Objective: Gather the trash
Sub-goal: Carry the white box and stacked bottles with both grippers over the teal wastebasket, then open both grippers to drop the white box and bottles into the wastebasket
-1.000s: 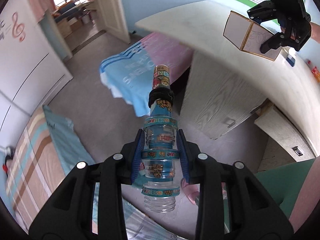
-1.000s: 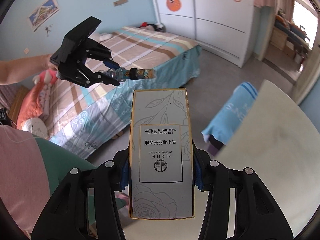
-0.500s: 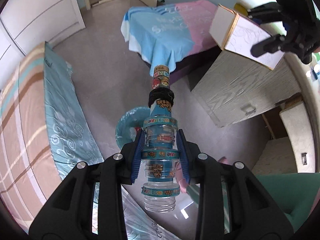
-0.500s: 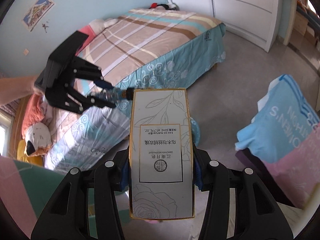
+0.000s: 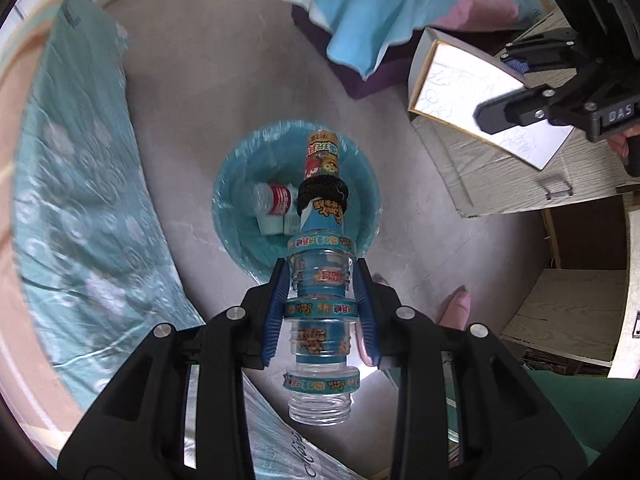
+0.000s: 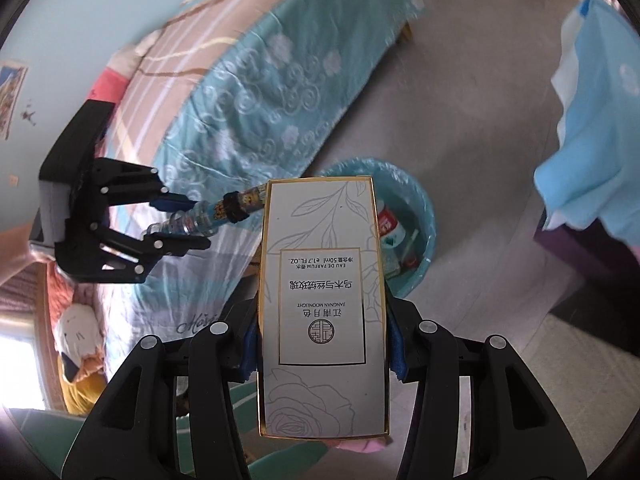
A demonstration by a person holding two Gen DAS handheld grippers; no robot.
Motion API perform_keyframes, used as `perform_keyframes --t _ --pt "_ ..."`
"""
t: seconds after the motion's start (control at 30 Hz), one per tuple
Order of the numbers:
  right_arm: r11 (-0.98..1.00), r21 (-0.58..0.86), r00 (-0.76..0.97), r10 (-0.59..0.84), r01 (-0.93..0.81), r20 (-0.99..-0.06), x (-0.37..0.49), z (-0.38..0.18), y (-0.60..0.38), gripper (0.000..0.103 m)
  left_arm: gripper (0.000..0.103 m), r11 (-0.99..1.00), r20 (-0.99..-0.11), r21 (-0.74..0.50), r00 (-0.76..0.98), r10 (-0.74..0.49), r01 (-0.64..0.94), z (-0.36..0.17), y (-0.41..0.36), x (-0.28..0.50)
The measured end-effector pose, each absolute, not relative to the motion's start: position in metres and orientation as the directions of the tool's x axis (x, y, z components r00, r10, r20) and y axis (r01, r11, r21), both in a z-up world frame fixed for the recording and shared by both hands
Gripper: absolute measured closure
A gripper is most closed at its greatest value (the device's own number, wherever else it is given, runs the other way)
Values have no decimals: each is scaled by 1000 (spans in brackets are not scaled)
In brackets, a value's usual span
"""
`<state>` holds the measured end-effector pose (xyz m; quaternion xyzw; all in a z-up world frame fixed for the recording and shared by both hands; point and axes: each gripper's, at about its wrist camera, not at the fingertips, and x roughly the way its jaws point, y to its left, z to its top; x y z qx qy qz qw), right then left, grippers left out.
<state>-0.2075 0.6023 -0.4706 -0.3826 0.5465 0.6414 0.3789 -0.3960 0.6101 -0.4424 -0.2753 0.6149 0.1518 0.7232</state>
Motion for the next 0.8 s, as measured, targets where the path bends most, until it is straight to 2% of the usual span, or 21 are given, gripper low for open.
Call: perform_keyframes --t 0.23,0.4,0.57,0.7,0.8 --pt "-22 408 -408 -8 -913 -913 -221 -576 607 54 72 786 -973 -232 152 -176 -573 -521 612 -404" --pt "50 394 -396 -60 -918 -916 -228 -628 602 54 72 782 -974 -222 98 -203 -582 -562 611 -398" --pt "78 393 -399 -78 -916 -914 -237 -660 601 53 72 786 -973 -220 72 -220 -577 -593 610 -392" --pt "88 395 -401 -70 -915 -914 -236 -668 601 51 72 779 -975 -210 67 -211 -591 -598 611 -389" --pt "110 409 -416 -47 -906 -908 -232 -663 602 41 60 783 -976 -211 82 -201 -585 -590 610 -388"
